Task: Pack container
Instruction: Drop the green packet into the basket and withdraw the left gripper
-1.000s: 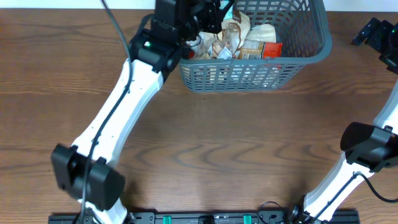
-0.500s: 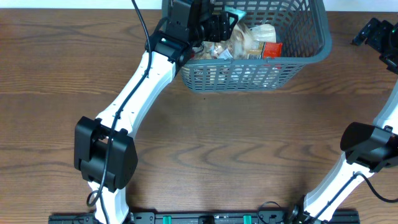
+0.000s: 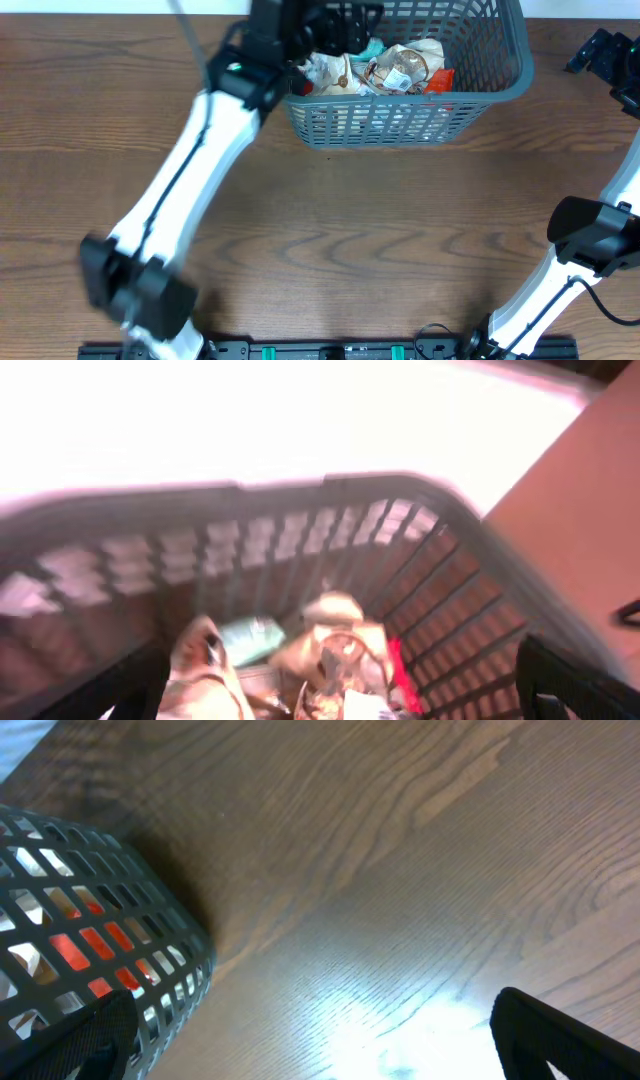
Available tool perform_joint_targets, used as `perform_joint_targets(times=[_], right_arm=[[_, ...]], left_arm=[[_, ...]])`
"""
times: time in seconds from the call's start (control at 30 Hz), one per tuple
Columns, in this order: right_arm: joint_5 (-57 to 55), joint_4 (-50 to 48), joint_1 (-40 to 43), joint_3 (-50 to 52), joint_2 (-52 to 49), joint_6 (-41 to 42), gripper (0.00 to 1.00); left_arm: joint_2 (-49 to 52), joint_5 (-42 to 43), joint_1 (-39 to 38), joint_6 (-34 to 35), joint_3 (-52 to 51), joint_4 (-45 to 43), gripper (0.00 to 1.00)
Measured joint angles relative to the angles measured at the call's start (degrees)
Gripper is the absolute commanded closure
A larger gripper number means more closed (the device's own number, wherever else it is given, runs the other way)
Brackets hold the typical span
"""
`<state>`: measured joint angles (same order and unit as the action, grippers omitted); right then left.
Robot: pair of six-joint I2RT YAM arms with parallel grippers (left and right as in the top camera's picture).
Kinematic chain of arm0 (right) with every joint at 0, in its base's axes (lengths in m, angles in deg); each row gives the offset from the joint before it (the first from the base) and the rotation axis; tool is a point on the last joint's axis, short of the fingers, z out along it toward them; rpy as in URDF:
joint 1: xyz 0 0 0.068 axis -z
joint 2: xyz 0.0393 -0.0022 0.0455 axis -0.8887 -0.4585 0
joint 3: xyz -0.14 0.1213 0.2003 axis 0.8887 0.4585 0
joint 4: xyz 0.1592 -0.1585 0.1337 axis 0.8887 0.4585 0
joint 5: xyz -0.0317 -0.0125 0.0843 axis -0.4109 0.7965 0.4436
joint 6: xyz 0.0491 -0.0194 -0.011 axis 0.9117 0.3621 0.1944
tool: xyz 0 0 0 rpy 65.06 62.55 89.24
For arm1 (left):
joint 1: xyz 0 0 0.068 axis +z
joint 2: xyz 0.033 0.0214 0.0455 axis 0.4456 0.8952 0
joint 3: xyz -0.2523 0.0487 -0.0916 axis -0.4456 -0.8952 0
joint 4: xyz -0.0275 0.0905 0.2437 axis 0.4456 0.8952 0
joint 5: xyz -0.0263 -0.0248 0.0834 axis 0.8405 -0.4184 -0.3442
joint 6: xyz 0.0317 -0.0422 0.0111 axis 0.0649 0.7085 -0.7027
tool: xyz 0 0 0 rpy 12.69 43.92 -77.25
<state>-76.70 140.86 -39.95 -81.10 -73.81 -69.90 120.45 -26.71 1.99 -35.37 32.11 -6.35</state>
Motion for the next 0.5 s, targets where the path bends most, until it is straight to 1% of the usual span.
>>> perform_joint_targets(times=[0.1,0.3,0.37,0.5], right_arm=[[0.02,0.00,0.00,0.00,0.00,0.00,0.01],[0.11,0.00,0.00,0.00,0.00,0.00,0.01],[0.11,0.00,0.00,0.00,0.00,0.00,0.01],[0.11,0.00,0.00,0.00,0.00,0.00,0.01]], left_arm=[[-9.03,-4.07,0.13,-2.49,0.24,6.58,0.01],[-26.73,-15.56,0.15,-6.95,1.81,25.88,0.01],[-30.51,-18.25,0.17,-7.54,1.95,31.80,0.02],[-37.31,-21.75,0.17,-8.46,1.97,47.52,0.01]])
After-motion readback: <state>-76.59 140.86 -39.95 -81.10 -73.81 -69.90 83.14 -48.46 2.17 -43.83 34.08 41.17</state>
